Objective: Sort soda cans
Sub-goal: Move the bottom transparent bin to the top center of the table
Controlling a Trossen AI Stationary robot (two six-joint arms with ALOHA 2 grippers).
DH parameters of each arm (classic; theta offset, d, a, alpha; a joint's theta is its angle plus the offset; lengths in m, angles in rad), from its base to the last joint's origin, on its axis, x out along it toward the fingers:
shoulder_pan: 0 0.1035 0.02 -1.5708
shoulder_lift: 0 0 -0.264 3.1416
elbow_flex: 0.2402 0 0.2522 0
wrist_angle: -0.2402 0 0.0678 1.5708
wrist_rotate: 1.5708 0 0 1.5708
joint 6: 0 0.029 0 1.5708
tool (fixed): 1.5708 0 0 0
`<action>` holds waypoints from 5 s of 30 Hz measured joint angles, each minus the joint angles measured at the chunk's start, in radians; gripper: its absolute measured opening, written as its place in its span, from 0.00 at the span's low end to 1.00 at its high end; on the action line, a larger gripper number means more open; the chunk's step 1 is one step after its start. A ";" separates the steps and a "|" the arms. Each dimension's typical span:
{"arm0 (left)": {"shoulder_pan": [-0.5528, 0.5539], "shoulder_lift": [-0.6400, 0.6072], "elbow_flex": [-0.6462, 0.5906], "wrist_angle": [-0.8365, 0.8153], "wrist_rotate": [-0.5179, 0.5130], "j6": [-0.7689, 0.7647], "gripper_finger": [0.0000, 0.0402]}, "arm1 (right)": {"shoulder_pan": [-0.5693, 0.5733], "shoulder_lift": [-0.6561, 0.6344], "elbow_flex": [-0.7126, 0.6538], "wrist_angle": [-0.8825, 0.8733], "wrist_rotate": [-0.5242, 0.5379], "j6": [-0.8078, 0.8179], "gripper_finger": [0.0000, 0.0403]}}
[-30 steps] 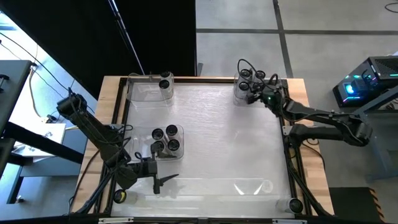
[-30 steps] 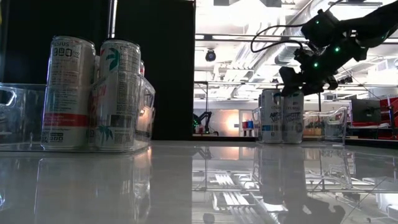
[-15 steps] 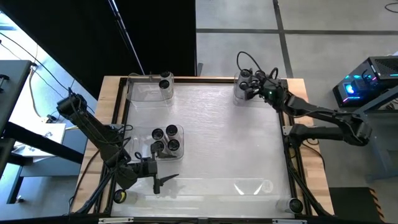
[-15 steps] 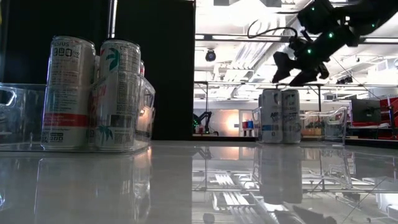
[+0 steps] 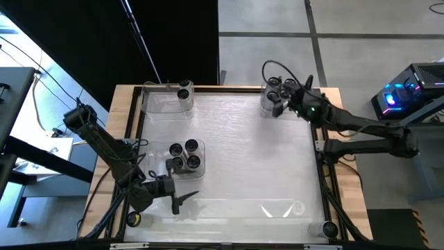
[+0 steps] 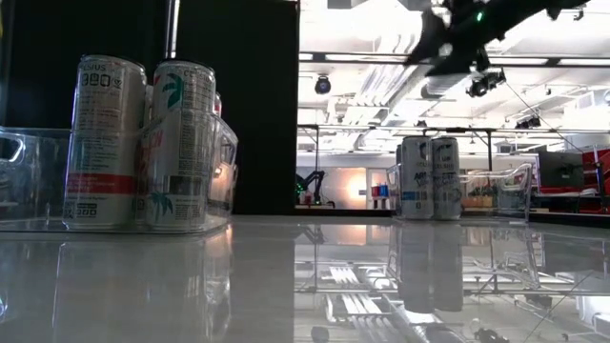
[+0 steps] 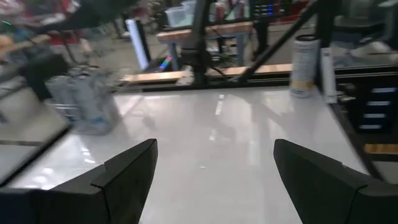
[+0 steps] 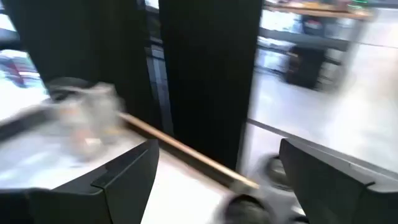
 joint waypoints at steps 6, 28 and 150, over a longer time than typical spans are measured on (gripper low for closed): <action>-0.035 0.000 0.000 0.029 -0.125 0.062 0.79 | 0.254 0.008 0.000 0.063 -0.019 0.001 0.82; -0.126 -0.223 0.000 0.062 -0.174 0.190 0.78 | 0.649 0.768 0.038 0.820 -0.228 -0.102 0.82; -0.128 -0.188 0.000 -0.019 -0.196 0.139 0.78 | 0.496 1.199 1.096 -0.881 -0.560 -0.130 0.01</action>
